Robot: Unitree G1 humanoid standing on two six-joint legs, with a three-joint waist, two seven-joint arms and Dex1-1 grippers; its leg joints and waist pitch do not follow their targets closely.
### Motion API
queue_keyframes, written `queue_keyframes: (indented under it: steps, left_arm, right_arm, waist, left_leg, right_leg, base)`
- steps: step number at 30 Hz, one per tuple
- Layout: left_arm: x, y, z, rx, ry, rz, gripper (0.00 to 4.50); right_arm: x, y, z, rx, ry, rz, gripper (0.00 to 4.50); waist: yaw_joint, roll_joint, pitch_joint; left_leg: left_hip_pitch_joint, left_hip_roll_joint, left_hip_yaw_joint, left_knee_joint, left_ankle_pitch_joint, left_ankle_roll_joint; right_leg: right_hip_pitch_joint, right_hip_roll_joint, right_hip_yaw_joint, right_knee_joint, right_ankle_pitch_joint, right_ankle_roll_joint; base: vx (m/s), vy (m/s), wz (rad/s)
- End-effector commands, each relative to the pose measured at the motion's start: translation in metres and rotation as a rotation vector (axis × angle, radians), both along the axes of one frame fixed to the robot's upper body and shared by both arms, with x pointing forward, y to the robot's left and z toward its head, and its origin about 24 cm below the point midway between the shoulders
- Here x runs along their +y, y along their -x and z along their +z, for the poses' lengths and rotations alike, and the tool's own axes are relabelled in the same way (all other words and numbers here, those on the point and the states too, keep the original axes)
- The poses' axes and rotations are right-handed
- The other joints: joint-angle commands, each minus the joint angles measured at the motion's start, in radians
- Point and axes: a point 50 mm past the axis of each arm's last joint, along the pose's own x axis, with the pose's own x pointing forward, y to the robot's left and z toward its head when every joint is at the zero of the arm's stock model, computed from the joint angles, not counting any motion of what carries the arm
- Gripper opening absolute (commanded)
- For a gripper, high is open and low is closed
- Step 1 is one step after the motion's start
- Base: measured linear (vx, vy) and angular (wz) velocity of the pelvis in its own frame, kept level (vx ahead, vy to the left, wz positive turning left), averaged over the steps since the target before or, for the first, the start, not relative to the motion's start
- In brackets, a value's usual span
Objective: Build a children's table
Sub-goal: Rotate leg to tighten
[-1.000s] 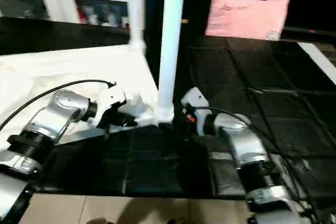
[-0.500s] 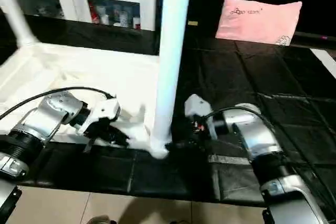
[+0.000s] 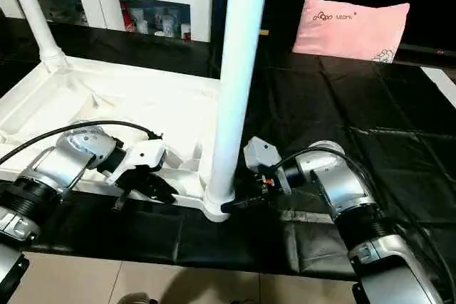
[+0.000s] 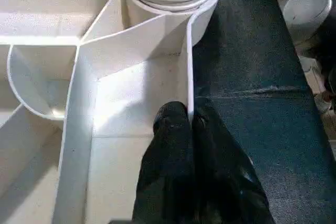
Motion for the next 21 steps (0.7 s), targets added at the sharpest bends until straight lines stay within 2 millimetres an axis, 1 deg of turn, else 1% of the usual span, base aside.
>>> queue_keyframes:
  steps: [1,3,10,11,12,13,14,15,16,18,19,20,21]
  left_arm:
    - [-0.009,0.006,-0.002,0.012,-0.025,-0.086,0.00]
    - [-0.009,0.006,-0.002,0.012,-0.026,-0.086,0.00]
    - [-0.007,0.005,-0.005,0.011,-0.036,-0.074,0.00]
    - [-0.006,0.004,-0.006,0.008,-0.039,-0.052,0.00]
    - [-0.006,0.003,-0.006,0.010,-0.031,-0.028,0.00]
    - [-0.008,0.001,-0.007,0.017,-0.008,0.023,0.00]
    - [-0.012,-0.002,-0.005,0.040,0.043,0.087,0.00]
    - [-0.013,-0.002,-0.005,0.044,0.053,0.099,0.00]
    - [-0.015,-0.004,-0.004,0.048,0.073,0.127,0.00]
    - [-0.020,-0.007,-0.002,0.048,0.105,0.177,0.00]
    - [-0.029,-0.013,0.000,0.046,0.155,0.269,0.00]
    - [-0.029,-0.013,0.000,0.046,0.155,0.269,0.00]
    - [-0.038,-0.017,0.001,0.043,0.187,0.334,0.00]
  right_arm:
    - [0.001,-0.001,0.000,-0.003,0.013,0.025,2.81]
    - [0.001,-0.001,0.000,-0.003,0.014,0.025,2.78]
    - [0.003,0.001,-0.002,0.012,0.009,0.031,2.72]
    - [0.003,0.002,-0.003,0.019,0.005,0.033,2.72]
    - [0.003,0.003,-0.004,0.029,-0.005,0.028,2.72]
    - [0.004,0.004,-0.005,0.049,-0.032,0.011,2.72]
    - [0.005,0.005,-0.006,0.082,-0.071,-0.046,2.72]
    - [0.006,0.005,-0.006,0.088,-0.078,-0.060,2.72]
    - [0.006,0.004,-0.007,0.095,-0.089,-0.099,2.72]
    - [0.008,0.001,-0.010,0.103,-0.104,-0.179,2.72]
    - [0.013,-0.003,-0.019,0.103,-0.100,-0.320,2.72]
    - [0.013,-0.003,-0.019,0.103,-0.100,-0.320,2.72]
    - [0.019,-0.005,-0.026,0.117,-0.103,-0.431,2.72]
  waist:
    - [-0.006,0.002,-0.070]
    - [-0.006,0.002,-0.070]
    - [-0.005,0.004,-0.071]
    - [-0.005,0.006,-0.071]
    - [-0.005,0.006,-0.071]
    - [-0.005,0.008,-0.071]
    - [-0.004,0.008,-0.069]
    - [-0.001,0.010,-0.070]
    - [-0.001,0.008,-0.070]
    - [-0.006,0.008,-0.067]
    - [-0.011,0.006,-0.066]
    - [-0.011,0.006,-0.066]
    - [-0.016,0.004,-0.062]
  left_leg:
    - [0.001,0.022,0.005,-0.065,-0.179,0.039]
    - [0.002,0.022,0.005,-0.065,-0.181,0.038]
    - [0.002,0.022,0.005,-0.065,-0.179,0.039]
    - [0.003,0.022,0.005,-0.065,-0.180,0.038]
    - [0.002,0.022,0.005,-0.064,-0.181,0.038]
    - [0.002,0.022,0.005,-0.065,-0.183,0.036]
    - [0.004,0.022,0.006,-0.065,-0.183,0.038]
    - [0.006,0.023,0.006,-0.065,-0.185,0.037]
    - [0.006,0.023,0.006,-0.065,-0.190,0.036]
    - [0.005,0.020,0.003,-0.068,-0.215,0.023]
    - [0.003,0.019,0.000,-0.070,-0.228,0.014]
    - [0.003,0.019,0.000,-0.070,-0.228,0.014]
    - [0.010,0.015,-0.001,-0.068,-0.252,0.003]
  right_leg:
    - [0.061,-0.072,0.046,-0.072,-0.296,-0.171]
    - [0.060,-0.071,0.046,-0.073,-0.310,-0.166]
    - [0.061,-0.071,0.045,-0.072,-0.293,-0.172]
    - [0.061,-0.071,0.046,-0.072,-0.294,-0.172]
    - [0.061,-0.071,0.046,-0.073,-0.294,-0.172]
    - [0.061,-0.070,0.046,-0.072,-0.291,-0.174]
    - [0.061,-0.069,0.046,-0.073,-0.286,-0.181]
    - [0.060,-0.070,0.046,-0.072,-0.286,-0.183]
    - [0.061,-0.070,0.046,-0.074,-0.294,-0.181]
    - [0.060,-0.071,0.043,-0.080,-0.358,-0.163]
    - [0.060,-0.071,0.041,-0.083,-0.396,-0.149]
    - [0.060,-0.071,0.041,-0.083,-0.396,-0.149]
    - [0.055,-0.075,0.039,-0.095,-0.478,-0.123]
  base:
    - [0.000,0.000,0.00]
    - [0.000,0.000,0.00]
    - [0.000,0.000,0.00]
    - [0.000,0.000,0.00]
    - [0.000,0.000,0.00]
    - [0.000,0.000,0.00]
    - [0.000,0.000,0.00]
    - [0.000,0.000,0.00]
    - [0.000,0.000,0.00]
    - [0.000,0.000,0.00]
    - [0.000,0.000,0.00]
    - [0.000,0.000,0.00]
    - [0.000,0.000,0.00]
